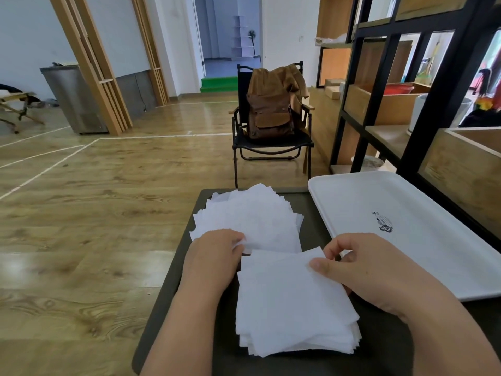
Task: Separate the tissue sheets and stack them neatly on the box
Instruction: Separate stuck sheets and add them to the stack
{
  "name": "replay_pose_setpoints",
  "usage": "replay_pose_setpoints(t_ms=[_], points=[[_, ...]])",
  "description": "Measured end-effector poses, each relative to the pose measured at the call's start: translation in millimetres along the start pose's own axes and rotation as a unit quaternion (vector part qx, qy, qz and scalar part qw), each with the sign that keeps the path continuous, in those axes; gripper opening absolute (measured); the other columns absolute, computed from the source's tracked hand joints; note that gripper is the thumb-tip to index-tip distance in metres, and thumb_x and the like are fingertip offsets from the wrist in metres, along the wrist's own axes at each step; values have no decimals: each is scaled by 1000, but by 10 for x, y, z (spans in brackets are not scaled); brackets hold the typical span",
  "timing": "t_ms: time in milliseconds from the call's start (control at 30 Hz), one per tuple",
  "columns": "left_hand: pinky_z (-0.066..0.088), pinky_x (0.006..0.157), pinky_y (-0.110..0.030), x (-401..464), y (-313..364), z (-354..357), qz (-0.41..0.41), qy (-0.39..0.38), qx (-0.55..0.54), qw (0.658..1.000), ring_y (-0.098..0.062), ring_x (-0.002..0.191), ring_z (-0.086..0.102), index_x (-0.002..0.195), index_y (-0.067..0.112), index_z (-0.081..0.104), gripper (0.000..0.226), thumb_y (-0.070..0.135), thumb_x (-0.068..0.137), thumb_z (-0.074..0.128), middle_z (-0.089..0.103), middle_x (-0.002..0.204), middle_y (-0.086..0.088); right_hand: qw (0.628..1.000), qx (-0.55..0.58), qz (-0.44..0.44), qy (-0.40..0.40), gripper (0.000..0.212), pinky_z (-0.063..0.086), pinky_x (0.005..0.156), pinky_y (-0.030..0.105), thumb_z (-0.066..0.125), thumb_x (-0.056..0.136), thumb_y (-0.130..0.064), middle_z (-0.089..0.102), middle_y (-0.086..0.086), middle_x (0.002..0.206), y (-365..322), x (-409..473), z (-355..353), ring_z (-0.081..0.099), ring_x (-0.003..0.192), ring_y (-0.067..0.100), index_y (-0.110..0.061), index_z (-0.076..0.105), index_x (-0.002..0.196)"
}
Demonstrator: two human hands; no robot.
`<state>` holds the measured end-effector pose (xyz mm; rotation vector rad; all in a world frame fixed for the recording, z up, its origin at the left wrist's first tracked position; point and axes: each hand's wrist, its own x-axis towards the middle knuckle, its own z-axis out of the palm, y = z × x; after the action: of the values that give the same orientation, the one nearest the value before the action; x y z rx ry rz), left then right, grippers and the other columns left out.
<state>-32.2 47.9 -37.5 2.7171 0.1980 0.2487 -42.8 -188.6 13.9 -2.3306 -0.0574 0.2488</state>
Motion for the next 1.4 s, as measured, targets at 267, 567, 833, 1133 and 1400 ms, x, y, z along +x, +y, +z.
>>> replay_pose_setpoints(t_ms=[267, 567, 833, 1133, 1400], points=[[41, 60, -20, 18, -32, -14, -26, 79, -38, 996, -9, 72, 59, 88, 31, 71, 13, 29, 92, 60, 71, 87, 15, 998, 18, 4, 64, 24, 39, 53, 18, 68, 76, -59, 69, -10, 63, 26, 49, 2, 64, 61, 5, -35, 64, 75], [31, 60, -8, 7, -13, -93, -26, 221, -84, 971, -6, 78, 55, 91, 27, 76, 15, 25, 93, 61, 73, 93, 12, 995, 32, -10, 91, 22, 38, 55, 20, 66, 78, -58, 69, -9, 67, 14, 53, -8, 64, 66, 6, -36, 64, 76], [34, 50, -24, -11, -16, -198, -35, 215, -137, 966, -7, 66, 53, 82, 24, 56, 13, 23, 94, 53, 58, 70, 11, 992, 59, -35, 102, 21, 39, 57, 22, 65, 81, -53, 69, -13, 64, -18, 25, -22, 63, 64, 4, -33, 64, 74], [46, 64, -31, -60, -199, -343, -7, 120, -49, 992, -15, 85, 56, 99, 29, 61, 22, 9, 95, 53, 61, 92, 11, 993, 54, -34, 96, 20, 40, 58, 22, 65, 82, -53, 70, -11, 67, -8, 44, -22, 65, 70, 6, -34, 64, 75], [25, 96, -29, -44, -293, -281, 69, 132, -14, 989, -16, 114, 30, 130, 40, 60, 91, -22, 66, 38, 41, 144, 14, 994, 50, -37, 91, 19, 38, 58, 21, 64, 83, -53, 70, -13, 66, -10, 42, -26, 65, 71, 6, -35, 64, 75]])
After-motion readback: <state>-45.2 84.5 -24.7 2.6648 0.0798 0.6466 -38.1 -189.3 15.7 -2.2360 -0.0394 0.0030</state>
